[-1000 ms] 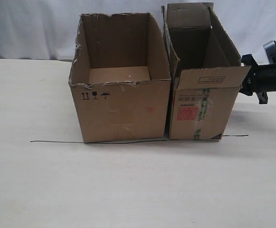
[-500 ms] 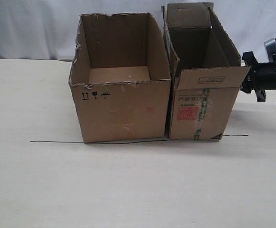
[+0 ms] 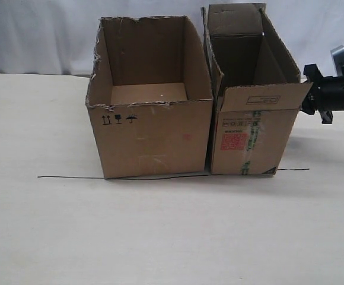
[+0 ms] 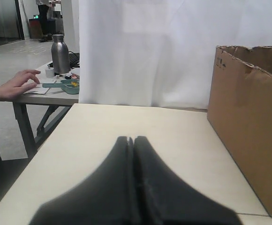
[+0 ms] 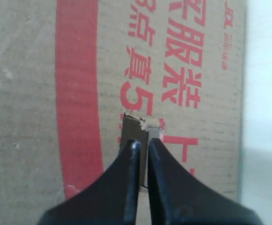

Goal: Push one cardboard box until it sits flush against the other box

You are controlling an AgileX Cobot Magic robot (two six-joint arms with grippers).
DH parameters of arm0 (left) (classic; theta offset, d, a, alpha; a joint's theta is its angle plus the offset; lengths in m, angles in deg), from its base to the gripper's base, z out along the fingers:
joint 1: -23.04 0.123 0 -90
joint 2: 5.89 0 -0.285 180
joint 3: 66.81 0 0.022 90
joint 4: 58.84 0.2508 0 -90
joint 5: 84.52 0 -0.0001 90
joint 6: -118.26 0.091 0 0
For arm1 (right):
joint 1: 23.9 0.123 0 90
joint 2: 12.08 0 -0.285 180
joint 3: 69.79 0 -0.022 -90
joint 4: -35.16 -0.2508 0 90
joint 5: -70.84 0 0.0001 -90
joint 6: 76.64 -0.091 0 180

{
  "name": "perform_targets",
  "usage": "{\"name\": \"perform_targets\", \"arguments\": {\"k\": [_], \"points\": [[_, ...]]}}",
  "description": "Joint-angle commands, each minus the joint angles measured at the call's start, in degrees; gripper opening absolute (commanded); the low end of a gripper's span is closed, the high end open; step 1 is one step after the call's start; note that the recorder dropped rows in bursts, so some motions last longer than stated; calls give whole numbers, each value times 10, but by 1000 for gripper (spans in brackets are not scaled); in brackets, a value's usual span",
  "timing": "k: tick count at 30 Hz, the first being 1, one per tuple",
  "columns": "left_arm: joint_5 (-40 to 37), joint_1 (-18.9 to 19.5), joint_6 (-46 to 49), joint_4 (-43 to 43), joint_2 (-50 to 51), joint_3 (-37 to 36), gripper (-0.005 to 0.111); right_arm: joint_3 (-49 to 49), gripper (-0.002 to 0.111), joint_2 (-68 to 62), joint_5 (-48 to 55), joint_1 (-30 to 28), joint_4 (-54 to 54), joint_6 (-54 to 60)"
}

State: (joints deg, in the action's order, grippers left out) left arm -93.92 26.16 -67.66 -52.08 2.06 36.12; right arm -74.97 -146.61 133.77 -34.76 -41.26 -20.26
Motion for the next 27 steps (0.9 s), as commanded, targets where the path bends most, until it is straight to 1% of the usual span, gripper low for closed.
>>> {"name": "perform_targets", "arguments": {"k": [1,4,5,6,7,8,9,10,12,13,14,15,17,19,21,24,27], "points": [[8,-4,-1,1,-2,-1,0,-2,5,82,8,-69,69,-22],[8,-4,-1,1,-2,-1,0,22,5,163,12,-120,93,-39],[8,-4,-1,1,-2,-1,0,64,5,235,-1,-161,82,-33],[8,-4,-1,1,-2,-1,0,86,5,275,-13,-182,78,-29],[8,-4,-1,1,-2,-1,0,138,5,342,-55,-207,75,-19],[8,-4,-1,1,-2,-1,0,177,5,385,-99,-220,65,-18],[8,-4,-1,1,-2,-1,0,210,5,419,-149,-226,52,-16],[8,-4,-1,1,-2,-1,0,269,5,474,-211,-222,6,9],[8,-4,-1,1,-2,-1,0,380,5,567,-299,-171,-83,105],[8,-4,-1,1,-2,-1,0,421,5,615,-356,-123,-103,147],[8,-4,-1,1,-2,-1,0,456,5,655,-400,-74,-105,165],[8,-4,-1,1,-2,-1,0,494,5,703,-465,-10,-105,186],[8,-4,-1,1,-2,-1,0,550,5,792,-590,97,-105,240],[8,-4,-1,1,-2,-1,0,596,5,879,-704,170,-105,250],[8,-4,-1,1,-2,-1,0,632,5,929,-723,201,-105,250],[8,-4,-1,1,-2,-1,0,685,5,990,-710,238,-105,250],[8,-4,-1,1,-2,-1,0,699,5,1029,-710,266,-87,244]]}}
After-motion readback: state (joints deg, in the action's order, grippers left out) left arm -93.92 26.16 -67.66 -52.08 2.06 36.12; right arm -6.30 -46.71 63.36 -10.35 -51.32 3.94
